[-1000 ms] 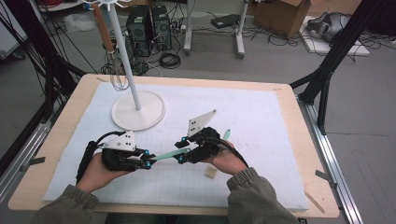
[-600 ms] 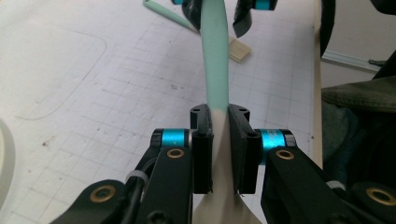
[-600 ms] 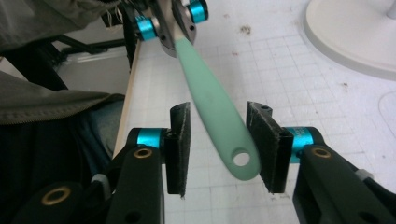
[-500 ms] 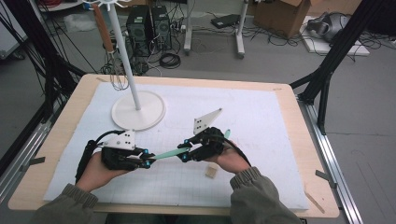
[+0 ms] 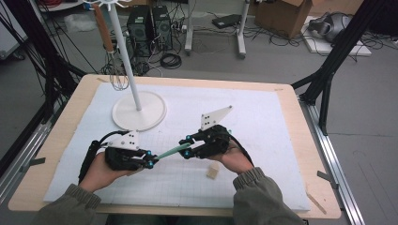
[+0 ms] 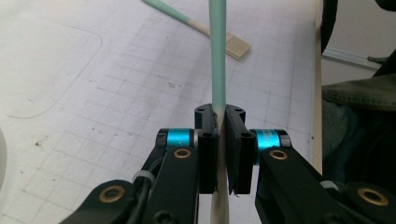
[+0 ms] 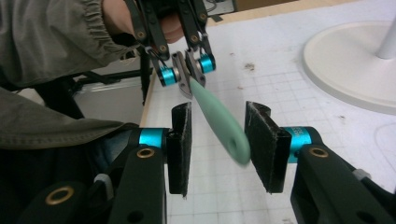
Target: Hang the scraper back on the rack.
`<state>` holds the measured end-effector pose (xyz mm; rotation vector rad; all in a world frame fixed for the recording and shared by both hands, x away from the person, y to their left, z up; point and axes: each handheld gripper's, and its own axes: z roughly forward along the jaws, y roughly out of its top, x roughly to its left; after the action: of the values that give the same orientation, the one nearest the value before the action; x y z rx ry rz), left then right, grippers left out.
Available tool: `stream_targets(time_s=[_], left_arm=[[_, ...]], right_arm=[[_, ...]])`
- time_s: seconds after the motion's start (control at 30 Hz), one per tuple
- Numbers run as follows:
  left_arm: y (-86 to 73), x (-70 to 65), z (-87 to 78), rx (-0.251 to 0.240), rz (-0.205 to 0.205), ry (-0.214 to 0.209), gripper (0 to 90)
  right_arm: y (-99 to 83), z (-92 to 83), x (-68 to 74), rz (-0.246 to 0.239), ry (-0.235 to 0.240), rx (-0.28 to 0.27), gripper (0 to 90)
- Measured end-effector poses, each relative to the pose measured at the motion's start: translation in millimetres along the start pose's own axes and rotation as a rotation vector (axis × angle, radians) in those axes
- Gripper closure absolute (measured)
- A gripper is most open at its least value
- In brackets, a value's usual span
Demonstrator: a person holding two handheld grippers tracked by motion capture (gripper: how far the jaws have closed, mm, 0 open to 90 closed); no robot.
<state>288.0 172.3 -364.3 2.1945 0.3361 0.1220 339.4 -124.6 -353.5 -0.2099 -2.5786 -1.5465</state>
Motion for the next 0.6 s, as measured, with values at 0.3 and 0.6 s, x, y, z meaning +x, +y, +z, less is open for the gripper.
stream_targets(time_s=[0.3, 0.6], left_arm=[[0.6, 1.6, -1.0, -0.026, -0.014, -0.004, 84.4], [-1.2, 1.2, 1.2, -0.017, -0.018, -0.016, 82.4]], right_arm=[[2.8, 2.2, 0.2, -0.011, -0.018, -0.032, 74.1], [4.2, 1.6, 0.8, -0.026, 0.057, -0.052, 82.0]])
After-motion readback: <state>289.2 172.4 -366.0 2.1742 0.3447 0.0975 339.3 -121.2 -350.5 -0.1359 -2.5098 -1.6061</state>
